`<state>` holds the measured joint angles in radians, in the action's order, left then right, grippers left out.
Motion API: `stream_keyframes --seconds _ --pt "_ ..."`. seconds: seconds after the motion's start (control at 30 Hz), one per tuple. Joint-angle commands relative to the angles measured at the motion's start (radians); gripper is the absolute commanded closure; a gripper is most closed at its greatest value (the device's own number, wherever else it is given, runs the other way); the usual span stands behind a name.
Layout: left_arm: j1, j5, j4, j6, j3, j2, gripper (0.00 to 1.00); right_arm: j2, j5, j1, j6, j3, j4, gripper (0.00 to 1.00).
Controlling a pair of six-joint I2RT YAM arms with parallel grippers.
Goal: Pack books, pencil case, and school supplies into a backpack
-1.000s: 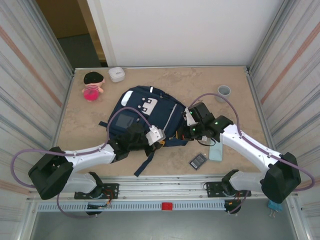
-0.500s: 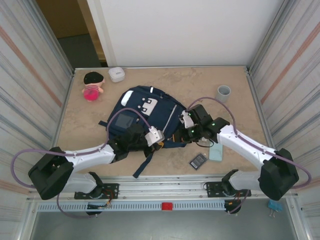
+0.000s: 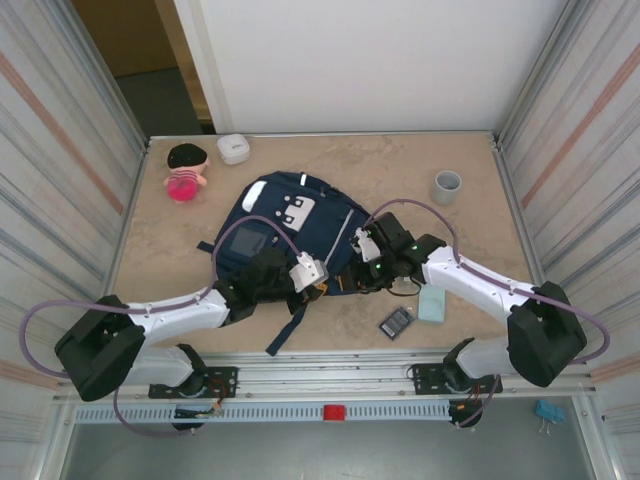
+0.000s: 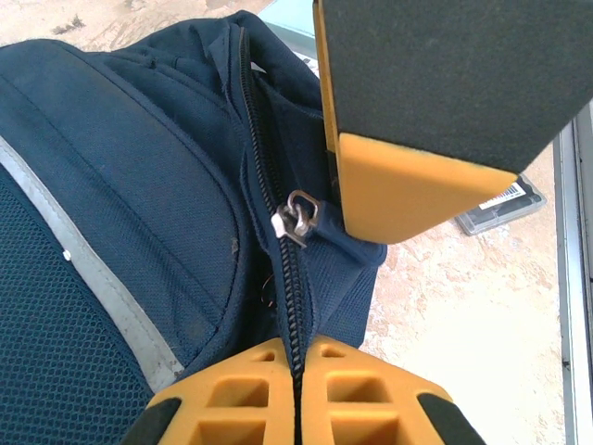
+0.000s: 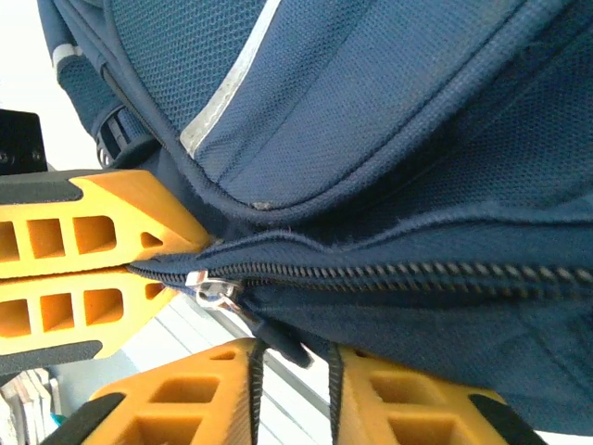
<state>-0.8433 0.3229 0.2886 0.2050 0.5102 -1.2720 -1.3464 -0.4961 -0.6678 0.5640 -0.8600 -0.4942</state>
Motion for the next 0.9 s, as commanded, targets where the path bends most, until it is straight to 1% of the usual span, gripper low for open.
stream_keyframes --seconds 0.0,0.13,0.23,0.27,0.33,0.4,0.47,0.5,0.63,0.7,0.87 --pt "0.009 0.036 0.102 -0.006 0.006 0.035 0.95 -0.017 0.0 -0.008 -0.012 -0.02 0.039 0.69" --pt "0.009 0.043 0.112 -0.008 0.007 0.026 0.95 -0.012 -0.003 -0.017 0.002 -0.024 0.067 0.65" --pt "0.01 0.053 0.124 -0.013 0.008 0.02 0.95 -0.019 0.006 -0.025 0.023 -0.025 0.092 0.65" --pt "0.01 0.055 0.128 -0.015 0.007 0.018 0.95 -0.026 0.011 -0.028 0.029 -0.027 0.099 0.66" --pt "0.009 0.056 0.131 -0.016 0.009 0.015 0.95 -0.042 0.035 -0.037 0.039 -0.037 0.097 0.77" --pt "0.009 0.048 0.118 -0.013 0.011 0.017 0.95 -0.048 0.076 -0.047 0.035 -0.057 0.059 0.86" --pt "0.01 0.013 0.088 -0.009 0.015 0.02 0.95 -0.037 0.113 -0.046 0.031 -0.069 0.018 0.96" --pt "0.01 -0.011 0.06 -0.002 0.02 0.022 0.95 -0.028 0.145 -0.043 0.03 -0.077 -0.011 0.99" --pt "0.009 -0.103 -0.059 0.032 0.03 0.037 0.96 0.024 0.26 0.007 0.0 -0.11 -0.176 1.0" --pt "0.009 -0.133 -0.103 0.042 0.03 0.04 0.96 0.043 0.298 0.032 -0.029 -0.134 -0.25 1.0" --pt "0.01 -0.145 -0.143 0.056 0.027 0.038 0.96 0.033 0.346 0.046 -0.072 -0.179 -0.351 1.0"
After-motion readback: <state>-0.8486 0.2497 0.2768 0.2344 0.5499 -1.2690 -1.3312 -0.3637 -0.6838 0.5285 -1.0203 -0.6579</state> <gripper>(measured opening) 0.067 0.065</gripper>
